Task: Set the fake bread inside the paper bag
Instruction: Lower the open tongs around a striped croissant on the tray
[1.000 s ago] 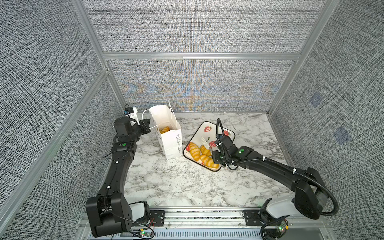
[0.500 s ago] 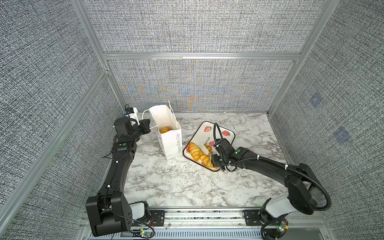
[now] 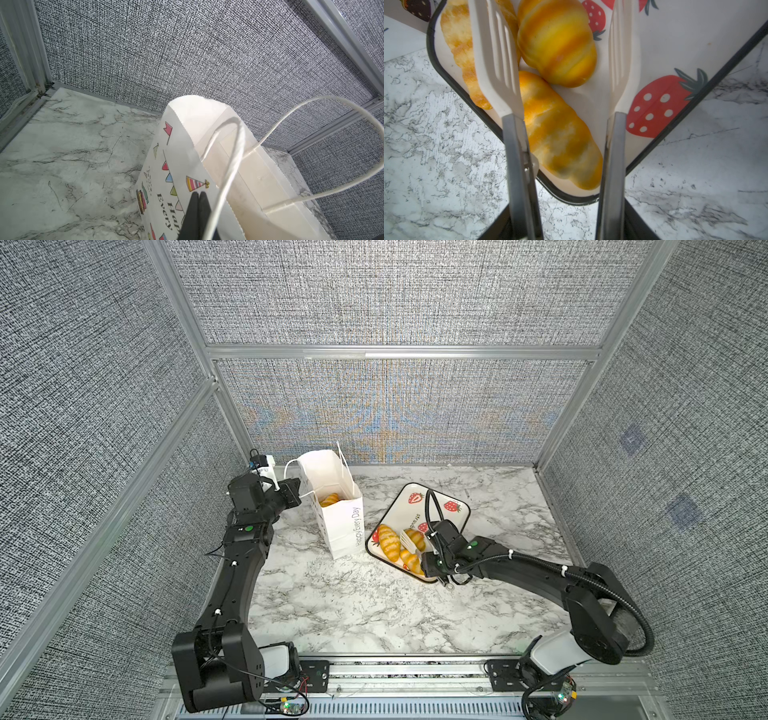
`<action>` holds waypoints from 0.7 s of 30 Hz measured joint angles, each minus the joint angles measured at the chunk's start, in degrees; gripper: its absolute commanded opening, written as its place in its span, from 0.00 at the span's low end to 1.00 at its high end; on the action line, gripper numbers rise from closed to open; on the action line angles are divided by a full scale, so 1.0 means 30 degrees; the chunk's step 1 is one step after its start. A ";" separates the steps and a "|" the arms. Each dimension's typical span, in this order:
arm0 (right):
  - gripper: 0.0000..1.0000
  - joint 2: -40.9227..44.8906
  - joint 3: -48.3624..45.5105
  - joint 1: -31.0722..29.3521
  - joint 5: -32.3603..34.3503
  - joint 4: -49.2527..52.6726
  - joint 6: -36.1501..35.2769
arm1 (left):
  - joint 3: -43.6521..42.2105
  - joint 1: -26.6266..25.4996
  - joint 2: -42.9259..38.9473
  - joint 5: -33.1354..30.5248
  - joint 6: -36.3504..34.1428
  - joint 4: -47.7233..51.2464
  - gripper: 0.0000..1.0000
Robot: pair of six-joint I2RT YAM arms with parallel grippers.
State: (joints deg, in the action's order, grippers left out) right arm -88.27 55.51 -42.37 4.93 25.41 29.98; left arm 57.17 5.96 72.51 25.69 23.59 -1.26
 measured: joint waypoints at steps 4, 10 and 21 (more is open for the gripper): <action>0.56 -0.0087 -0.0015 0.0000 -0.0102 -0.0109 0.0007 | 0.0000 0.0051 0.0000 0.0000 0.0000 0.0000 0.00; 0.52 -0.0277 -0.0029 0.0000 -0.0168 -0.0189 0.0007 | 0.0000 0.0066 0.0000 0.0000 0.0000 0.0000 0.00; 0.44 -0.0357 -0.0029 0.0022 -0.0160 -0.0262 0.0007 | 0.0000 0.0066 0.0000 0.0000 0.0007 0.0000 0.00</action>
State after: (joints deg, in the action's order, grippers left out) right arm -89.34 55.42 -42.30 4.45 24.62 30.00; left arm 57.17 6.15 72.51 25.69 23.62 -1.26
